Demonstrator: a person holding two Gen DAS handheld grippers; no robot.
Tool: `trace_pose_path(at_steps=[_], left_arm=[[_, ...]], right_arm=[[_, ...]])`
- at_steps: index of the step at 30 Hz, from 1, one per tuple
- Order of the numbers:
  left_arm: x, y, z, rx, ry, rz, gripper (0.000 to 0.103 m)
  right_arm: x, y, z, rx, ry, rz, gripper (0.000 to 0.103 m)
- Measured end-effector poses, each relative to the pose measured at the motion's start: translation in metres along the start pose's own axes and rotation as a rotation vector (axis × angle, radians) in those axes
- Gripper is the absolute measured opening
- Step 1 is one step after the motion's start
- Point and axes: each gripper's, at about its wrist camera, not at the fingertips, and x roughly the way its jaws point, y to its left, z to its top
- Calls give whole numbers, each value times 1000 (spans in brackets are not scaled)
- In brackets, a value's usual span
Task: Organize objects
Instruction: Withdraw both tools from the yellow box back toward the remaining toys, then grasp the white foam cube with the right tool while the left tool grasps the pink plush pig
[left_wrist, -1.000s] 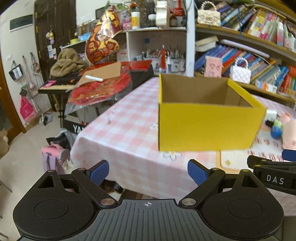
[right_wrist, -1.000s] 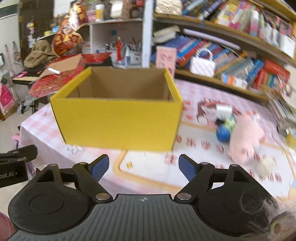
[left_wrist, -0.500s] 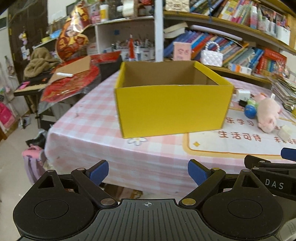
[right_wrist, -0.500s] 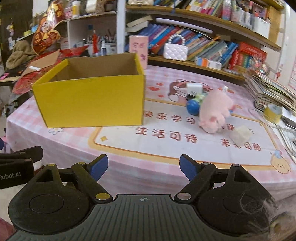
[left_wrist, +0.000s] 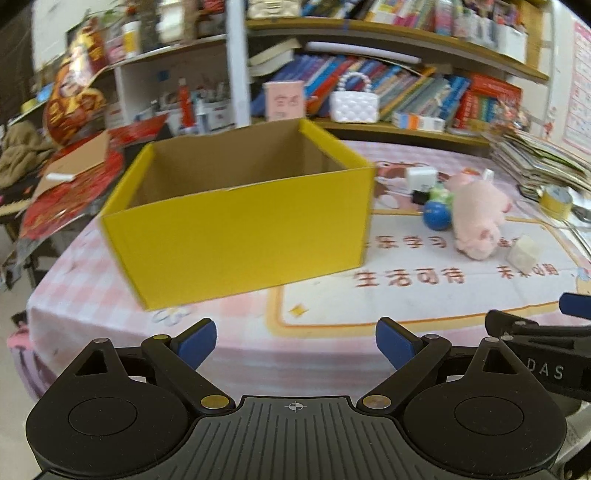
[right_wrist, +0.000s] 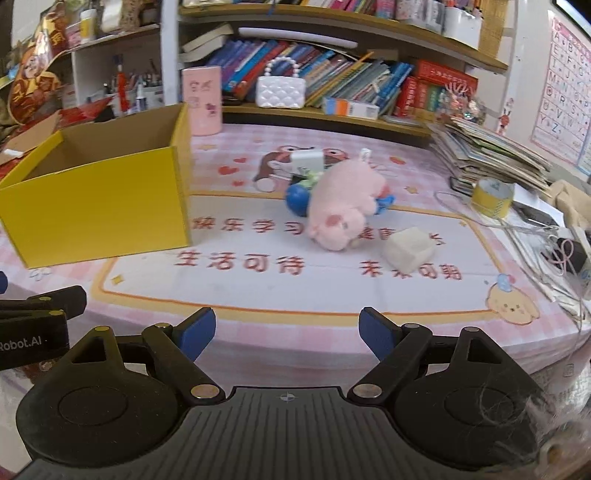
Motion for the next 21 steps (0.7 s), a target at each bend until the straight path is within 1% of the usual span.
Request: trace_pose_path(at_steps=[4, 9, 15, 21], left_arm=[[9, -20, 10, 30, -9, -6, 95], [22, -34, 19, 10, 12, 4, 95], [35, -47, 31, -11, 14, 36, 95], [45, -60, 45, -20, -12, 64, 95]], right_arm=[[11, -22, 8, 32, 13, -10, 84], [25, -37, 16, 30, 37, -1, 84], [43, -52, 27, 8, 55, 33, 84], [56, -66, 43, -23, 34, 71, 84]])
